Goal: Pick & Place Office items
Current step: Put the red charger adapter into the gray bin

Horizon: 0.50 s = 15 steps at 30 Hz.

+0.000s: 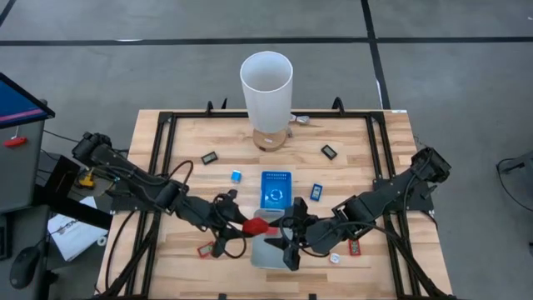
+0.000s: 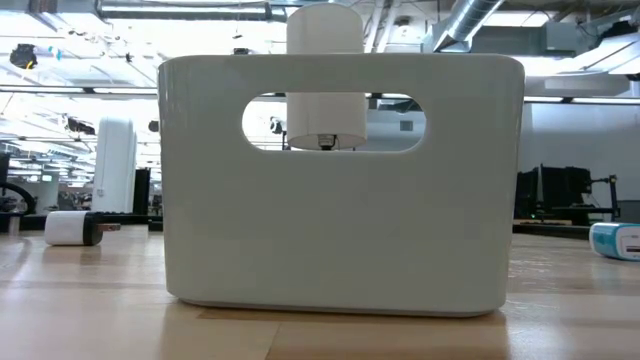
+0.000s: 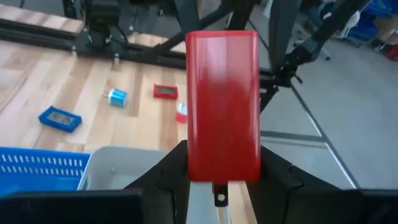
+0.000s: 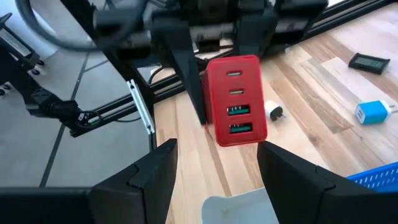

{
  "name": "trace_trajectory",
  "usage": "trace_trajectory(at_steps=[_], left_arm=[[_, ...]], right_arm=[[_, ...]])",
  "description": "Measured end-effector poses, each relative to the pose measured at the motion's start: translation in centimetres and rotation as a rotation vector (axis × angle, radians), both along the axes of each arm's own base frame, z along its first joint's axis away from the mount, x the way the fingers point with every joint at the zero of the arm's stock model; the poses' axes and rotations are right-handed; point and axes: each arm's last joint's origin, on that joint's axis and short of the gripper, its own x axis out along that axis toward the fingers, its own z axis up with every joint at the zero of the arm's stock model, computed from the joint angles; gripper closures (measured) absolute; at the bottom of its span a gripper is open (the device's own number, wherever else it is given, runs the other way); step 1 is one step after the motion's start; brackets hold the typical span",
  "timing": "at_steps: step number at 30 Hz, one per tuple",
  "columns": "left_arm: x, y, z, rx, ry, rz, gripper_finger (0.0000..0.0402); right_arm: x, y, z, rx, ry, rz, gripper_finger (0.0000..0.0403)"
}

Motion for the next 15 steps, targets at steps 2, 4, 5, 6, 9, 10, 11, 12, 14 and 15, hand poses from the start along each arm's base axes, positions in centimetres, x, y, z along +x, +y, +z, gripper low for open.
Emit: trace_trajectory(at_steps=[2,4,5,6,9,10,11,12,14,15], left_arm=[[0.11,-0.07,-0.39,0.009,0.020,-0.002,0.0289],[0.19,-0.14,-0.78,0.015,0.040,-0.010,0.0289],[0.16,-0.13,-0.91,0.019,0.048,-0.009,0.0289],[0.17,-0.14,-0.88,0.018,0.045,-0.009,0.0289],[0.13,-0.14,-0.76,0.016,0.040,-0.008,0.0289],[0.04,-0.26,-0.82,0.019,0.046,-0.013,0.0289],[-0.02,-0.34,-0.85,0.021,0.049,-0.016,0.0289],[-0.05,-0.39,-0.85,0.021,0.049,-0.017,0.0289],[0.04,-0.55,-0.97,0.017,0.049,-0.018,0.0289],[0.13,-0.62,-1.05,0.010,0.050,-0.016,0.0289]], right_arm=[[0.04,-0.03,0.05,0.002,-0.006,-0.003,0.0188],[0.09,-0.04,0.29,0.008,-0.024,-0.008,0.0188],[0.04,-0.07,0.36,0.008,-0.025,-0.010,0.0188],[0.03,-0.06,0.37,0.008,-0.025,-0.009,0.0188],[-0.02,0.03,0.26,0.003,-0.018,-0.005,0.0188],[-0.03,0.05,0.26,0.003,-0.018,-0.005,0.0188],[-0.04,0.09,0.27,0.004,-0.019,-0.003,0.0188],[-0.04,0.11,0.29,0.003,-0.022,-0.002,0.0188],[-0.01,0.13,0.35,0.004,-0.028,-0.001,0.0188],[0.01,0.13,0.39,0.006,-0.032,-0.001,0.0188]])
